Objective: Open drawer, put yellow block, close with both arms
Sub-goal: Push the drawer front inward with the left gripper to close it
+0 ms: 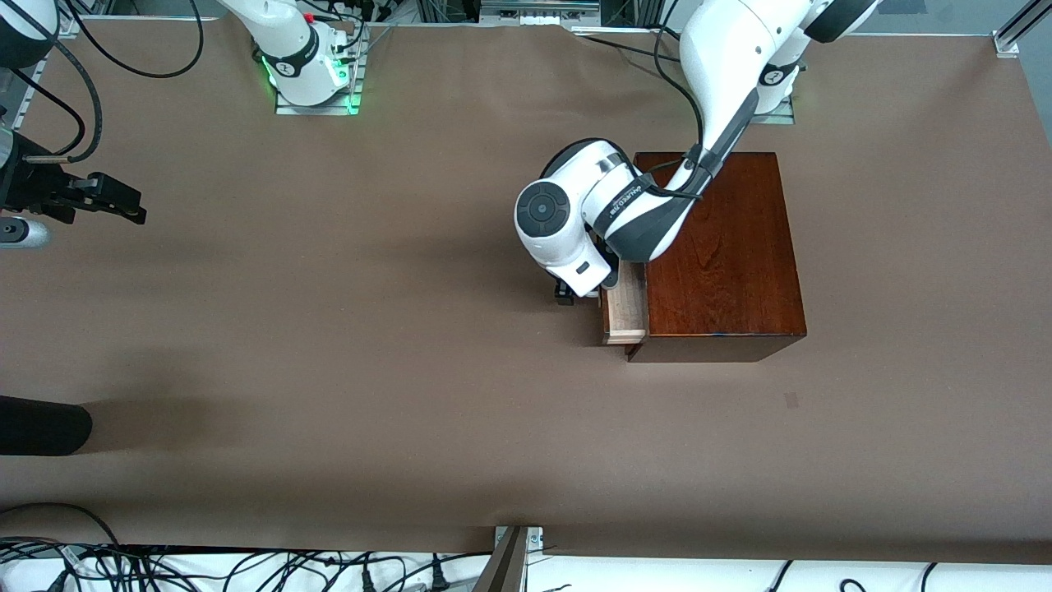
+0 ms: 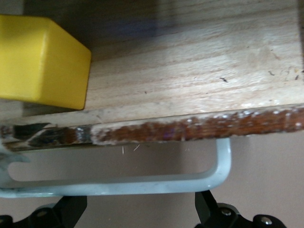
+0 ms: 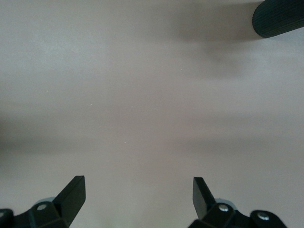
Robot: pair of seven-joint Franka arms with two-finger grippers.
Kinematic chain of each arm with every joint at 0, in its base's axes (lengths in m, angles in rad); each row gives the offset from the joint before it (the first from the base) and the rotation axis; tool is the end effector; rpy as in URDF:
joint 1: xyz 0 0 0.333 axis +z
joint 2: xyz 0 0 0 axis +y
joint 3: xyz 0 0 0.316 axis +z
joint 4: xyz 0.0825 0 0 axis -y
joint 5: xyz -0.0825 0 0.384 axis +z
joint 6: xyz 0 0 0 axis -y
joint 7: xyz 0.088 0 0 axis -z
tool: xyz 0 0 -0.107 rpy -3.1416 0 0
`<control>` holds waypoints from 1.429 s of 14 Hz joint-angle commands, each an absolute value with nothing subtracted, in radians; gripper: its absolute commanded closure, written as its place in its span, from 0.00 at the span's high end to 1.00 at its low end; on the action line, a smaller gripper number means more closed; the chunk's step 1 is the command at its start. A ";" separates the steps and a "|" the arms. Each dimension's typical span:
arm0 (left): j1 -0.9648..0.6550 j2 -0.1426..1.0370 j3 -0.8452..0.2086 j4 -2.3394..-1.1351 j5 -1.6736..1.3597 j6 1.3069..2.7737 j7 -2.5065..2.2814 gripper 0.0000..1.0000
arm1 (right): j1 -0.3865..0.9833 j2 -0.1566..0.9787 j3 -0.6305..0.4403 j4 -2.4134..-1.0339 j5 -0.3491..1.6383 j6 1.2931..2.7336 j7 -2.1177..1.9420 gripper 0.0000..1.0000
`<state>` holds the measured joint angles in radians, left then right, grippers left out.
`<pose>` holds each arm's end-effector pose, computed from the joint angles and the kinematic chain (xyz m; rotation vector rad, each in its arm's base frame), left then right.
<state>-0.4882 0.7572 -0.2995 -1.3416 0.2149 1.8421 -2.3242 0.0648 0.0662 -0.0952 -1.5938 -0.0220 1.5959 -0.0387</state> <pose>0.5426 -0.4589 0.2734 -2.1257 -2.0004 0.0231 0.5737 -0.0181 0.5786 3.1139 0.0149 -0.1008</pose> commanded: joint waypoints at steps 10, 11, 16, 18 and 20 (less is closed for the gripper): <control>-0.431 0.696 -0.284 -1.399 0.282 1.779 -2.273 1.00 | 0.074 0.057 -0.103 -1.592 -0.020 1.598 -0.026 1.00; -0.425 0.692 -0.284 -1.411 0.282 1.781 -2.261 1.00 | 0.074 0.057 -0.103 -1.592 -0.020 1.598 -0.026 1.00; -0.381 0.644 -0.285 -1.474 0.284 1.790 -2.198 1.00 | 0.074 0.057 -0.103 -1.592 -0.018 1.597 -0.026 1.00; -0.379 0.643 -0.285 -1.473 0.282 1.789 -2.189 1.00 | 0.074 0.057 -0.103 -1.592 -0.018 1.598 -0.026 1.00; -0.380 0.628 -0.293 -1.460 0.278 1.786 -2.194 1.00 | 0.074 0.057 -0.103 -1.592 -0.018 1.598 -0.026 1.00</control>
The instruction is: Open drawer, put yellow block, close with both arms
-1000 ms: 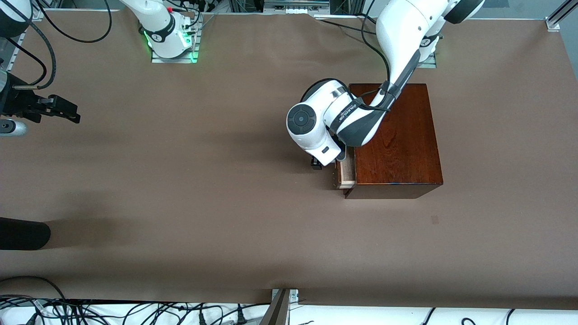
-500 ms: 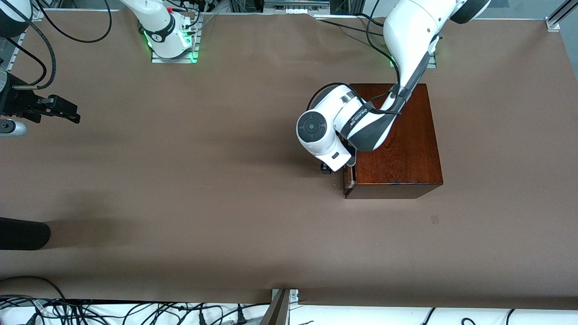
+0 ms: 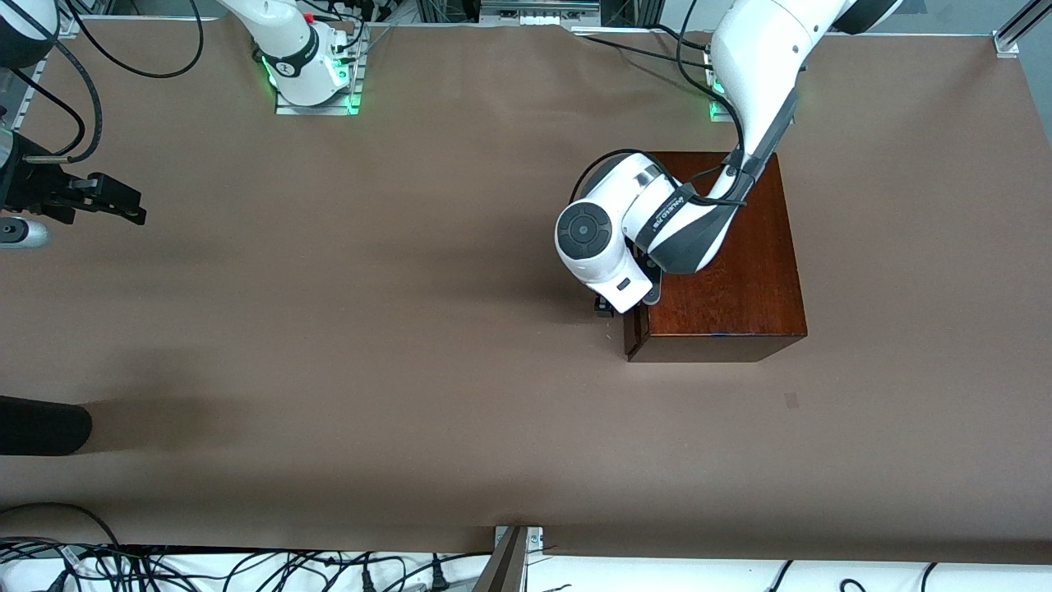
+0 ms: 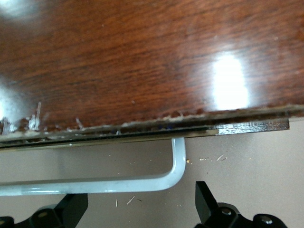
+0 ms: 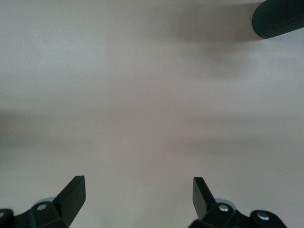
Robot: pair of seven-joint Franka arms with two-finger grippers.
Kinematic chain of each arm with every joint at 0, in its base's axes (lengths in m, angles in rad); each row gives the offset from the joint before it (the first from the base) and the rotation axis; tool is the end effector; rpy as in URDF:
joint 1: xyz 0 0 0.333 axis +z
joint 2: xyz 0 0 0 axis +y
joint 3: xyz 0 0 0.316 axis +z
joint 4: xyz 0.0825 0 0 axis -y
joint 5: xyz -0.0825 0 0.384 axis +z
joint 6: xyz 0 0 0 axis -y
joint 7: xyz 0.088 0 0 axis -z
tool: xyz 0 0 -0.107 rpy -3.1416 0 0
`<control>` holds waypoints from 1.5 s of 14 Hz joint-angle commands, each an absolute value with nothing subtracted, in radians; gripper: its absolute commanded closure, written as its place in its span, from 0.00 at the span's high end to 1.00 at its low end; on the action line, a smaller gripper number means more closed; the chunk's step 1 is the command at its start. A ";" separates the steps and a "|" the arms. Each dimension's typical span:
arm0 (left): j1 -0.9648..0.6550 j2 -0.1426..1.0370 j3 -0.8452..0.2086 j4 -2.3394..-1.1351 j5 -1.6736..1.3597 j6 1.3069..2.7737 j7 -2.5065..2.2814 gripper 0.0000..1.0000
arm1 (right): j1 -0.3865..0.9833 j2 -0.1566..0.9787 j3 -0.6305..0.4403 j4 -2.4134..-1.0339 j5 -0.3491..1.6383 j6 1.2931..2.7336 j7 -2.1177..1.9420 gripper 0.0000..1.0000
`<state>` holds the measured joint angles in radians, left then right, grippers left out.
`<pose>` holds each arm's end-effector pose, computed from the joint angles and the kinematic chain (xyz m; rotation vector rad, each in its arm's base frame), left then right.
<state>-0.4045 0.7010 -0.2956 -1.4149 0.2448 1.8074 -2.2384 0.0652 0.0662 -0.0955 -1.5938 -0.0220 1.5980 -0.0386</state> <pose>0.5638 -0.4012 0.2783 -2.1081 -1.9387 -0.0045 0.5739 -0.0180 0.5788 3.1139 0.0149 -0.0976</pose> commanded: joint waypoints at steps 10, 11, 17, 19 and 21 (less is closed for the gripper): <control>-0.449 0.500 -0.321 -1.299 0.267 1.617 -2.107 1.00 | 0.074 0.063 -0.103 -1.588 -0.018 1.595 -0.026 1.00; -0.446 0.480 -0.319 -1.299 0.265 1.615 -2.039 1.00 | 0.074 0.063 -0.103 -1.588 -0.018 1.595 -0.028 1.00; -0.312 0.336 -0.318 -1.313 0.218 1.510 -1.558 1.00 | 0.074 0.063 -0.103 -1.588 -0.018 1.595 -0.026 1.00; -0.223 0.299 -0.318 -1.313 0.195 1.464 -1.328 1.00 | 0.074 0.063 -0.103 -1.588 -0.018 1.595 -0.026 1.00; -0.125 0.258 -0.318 -1.315 0.154 1.447 -1.160 1.00 | 0.074 0.063 -0.103 -1.588 -0.018 1.595 -0.026 1.00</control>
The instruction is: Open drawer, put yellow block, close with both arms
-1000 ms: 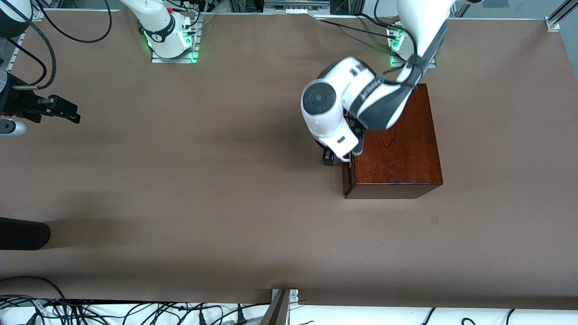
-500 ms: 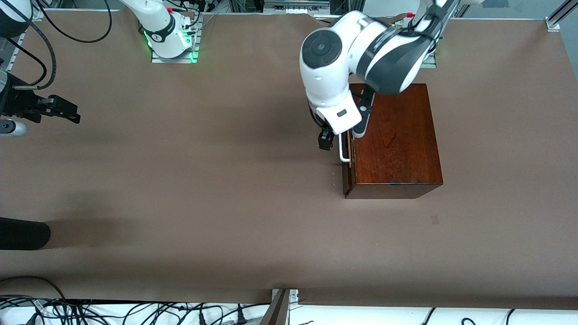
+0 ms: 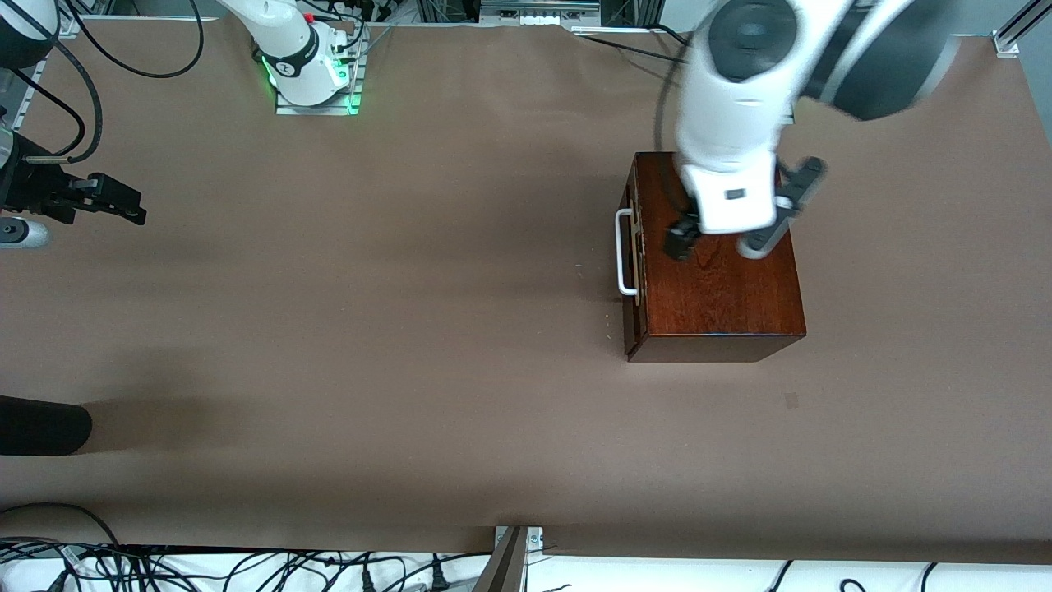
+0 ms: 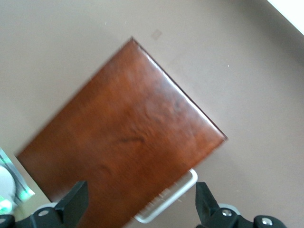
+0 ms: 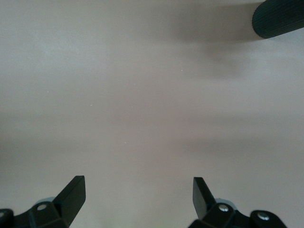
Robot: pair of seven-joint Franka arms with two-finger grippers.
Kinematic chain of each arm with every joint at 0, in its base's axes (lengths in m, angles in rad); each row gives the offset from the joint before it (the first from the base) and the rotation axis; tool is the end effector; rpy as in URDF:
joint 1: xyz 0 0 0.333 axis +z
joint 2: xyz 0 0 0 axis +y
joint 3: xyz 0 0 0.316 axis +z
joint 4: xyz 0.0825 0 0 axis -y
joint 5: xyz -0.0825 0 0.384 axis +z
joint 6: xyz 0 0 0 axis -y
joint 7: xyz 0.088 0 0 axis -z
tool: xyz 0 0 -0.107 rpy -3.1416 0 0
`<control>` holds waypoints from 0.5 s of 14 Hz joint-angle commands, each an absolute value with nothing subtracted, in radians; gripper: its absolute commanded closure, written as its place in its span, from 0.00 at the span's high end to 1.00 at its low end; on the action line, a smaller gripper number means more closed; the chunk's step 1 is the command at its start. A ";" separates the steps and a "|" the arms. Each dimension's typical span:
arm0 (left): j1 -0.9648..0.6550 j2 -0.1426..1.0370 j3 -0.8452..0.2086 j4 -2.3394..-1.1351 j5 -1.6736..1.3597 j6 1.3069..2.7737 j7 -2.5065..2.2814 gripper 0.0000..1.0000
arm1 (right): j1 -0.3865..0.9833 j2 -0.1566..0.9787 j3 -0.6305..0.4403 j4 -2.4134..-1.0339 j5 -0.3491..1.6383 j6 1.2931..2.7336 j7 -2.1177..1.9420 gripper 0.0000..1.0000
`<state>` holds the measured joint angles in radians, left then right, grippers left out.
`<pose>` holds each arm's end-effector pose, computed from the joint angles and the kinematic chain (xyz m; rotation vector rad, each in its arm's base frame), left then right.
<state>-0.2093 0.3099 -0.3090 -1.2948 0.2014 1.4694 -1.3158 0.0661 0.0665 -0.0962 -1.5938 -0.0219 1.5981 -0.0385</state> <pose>0.5743 -0.2656 0.5682 -2.7359 -1.1792 -0.0170 0.5740 -0.0179 0.5786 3.1139 0.0151 -0.0979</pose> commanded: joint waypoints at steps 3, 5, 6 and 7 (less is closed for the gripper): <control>-0.016 0.223 -0.318 -1.315 0.135 1.431 -0.941 1.00 | 0.074 0.063 -0.101 -1.588 -0.018 1.595 -0.026 1.00; 0.060 0.174 -0.299 -1.351 0.086 1.440 -0.722 1.00 | 0.074 0.063 -0.103 -1.588 -0.018 1.595 -0.026 1.00; 0.063 0.137 -0.261 -1.399 0.084 1.460 -0.634 1.00 | 0.074 0.063 -0.103 -1.588 -0.018 1.595 -0.026 1.00; 0.057 0.103 -0.217 -1.442 0.081 1.489 -0.577 1.00 | 0.074 0.063 -0.103 -1.588 -0.018 1.595 -0.026 1.00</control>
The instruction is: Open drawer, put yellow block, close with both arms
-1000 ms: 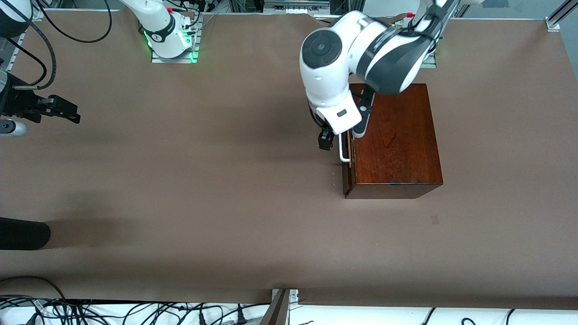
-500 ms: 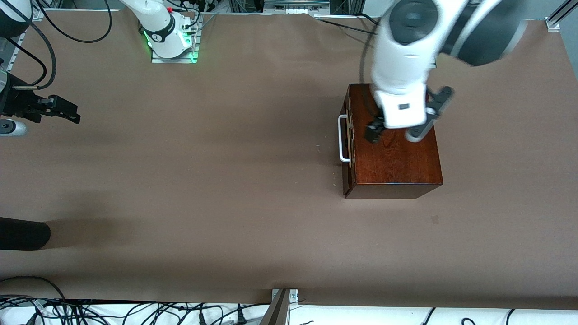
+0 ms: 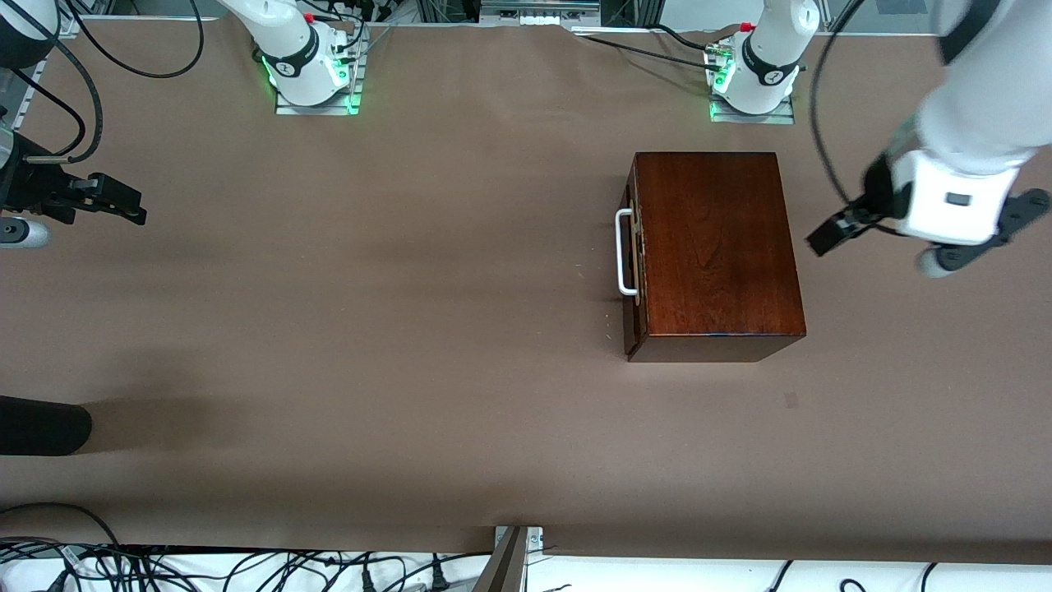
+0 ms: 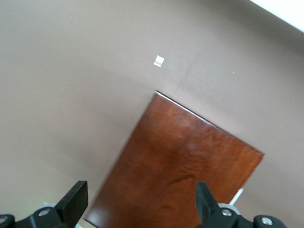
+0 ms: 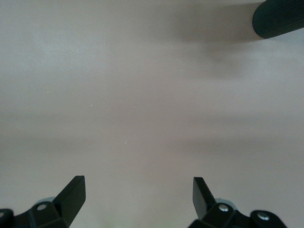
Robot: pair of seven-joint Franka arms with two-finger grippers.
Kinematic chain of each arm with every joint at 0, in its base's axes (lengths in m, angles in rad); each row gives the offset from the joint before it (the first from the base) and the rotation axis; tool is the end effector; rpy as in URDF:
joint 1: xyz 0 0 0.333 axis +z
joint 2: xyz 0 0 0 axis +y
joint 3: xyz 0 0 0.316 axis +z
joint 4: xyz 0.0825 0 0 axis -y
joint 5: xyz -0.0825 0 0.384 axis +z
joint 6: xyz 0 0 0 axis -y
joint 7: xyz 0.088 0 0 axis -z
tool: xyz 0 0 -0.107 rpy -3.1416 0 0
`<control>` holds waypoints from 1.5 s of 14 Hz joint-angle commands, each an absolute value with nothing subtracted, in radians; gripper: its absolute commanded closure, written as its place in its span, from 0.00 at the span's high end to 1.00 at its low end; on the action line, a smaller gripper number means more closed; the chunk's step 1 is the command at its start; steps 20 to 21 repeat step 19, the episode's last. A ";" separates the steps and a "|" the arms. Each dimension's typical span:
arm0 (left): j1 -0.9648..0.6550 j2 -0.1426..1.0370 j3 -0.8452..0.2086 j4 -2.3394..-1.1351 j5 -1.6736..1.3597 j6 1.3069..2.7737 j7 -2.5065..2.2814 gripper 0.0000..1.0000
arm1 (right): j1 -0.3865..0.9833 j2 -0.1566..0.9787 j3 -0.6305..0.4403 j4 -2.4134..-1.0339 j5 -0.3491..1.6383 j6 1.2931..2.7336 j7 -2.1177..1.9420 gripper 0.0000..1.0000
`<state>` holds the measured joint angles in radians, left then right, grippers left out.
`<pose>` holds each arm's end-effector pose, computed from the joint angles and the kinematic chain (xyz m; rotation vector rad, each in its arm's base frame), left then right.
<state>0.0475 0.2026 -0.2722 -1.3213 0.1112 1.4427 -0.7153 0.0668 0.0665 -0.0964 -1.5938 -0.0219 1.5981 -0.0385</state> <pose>0.5928 -0.1031 0.6165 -2.9605 -0.7623 0.0621 0.5740 -0.0176 0.5786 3.1139 0.0159 -0.0978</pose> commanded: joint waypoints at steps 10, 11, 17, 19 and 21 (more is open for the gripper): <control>0.037 -0.097 -0.040 -1.827 0.015 1.749 -0.201 1.00 | 0.074 0.063 -0.101 -1.588 -0.018 1.595 -0.026 1.00; 0.044 -0.092 -0.040 -1.821 0.006 1.749 -0.178 1.00 | 0.075 0.064 -0.101 -1.588 -0.018 1.597 -0.026 1.00; 0.064 -0.060 -0.040 -1.787 -0.021 1.752 -0.146 1.00 | 0.074 0.064 -0.101 -1.588 -0.018 1.598 -0.026 1.00; 0.064 -0.061 -0.040 -1.787 -0.021 1.750 -0.146 1.00 | 0.074 0.064 -0.101 -1.588 -0.018 1.600 -0.026 1.00; 0.064 -0.061 -0.040 -1.787 -0.021 1.750 -0.146 1.00 | 0.074 0.064 -0.101 -1.588 -0.018 1.600 -0.026 1.00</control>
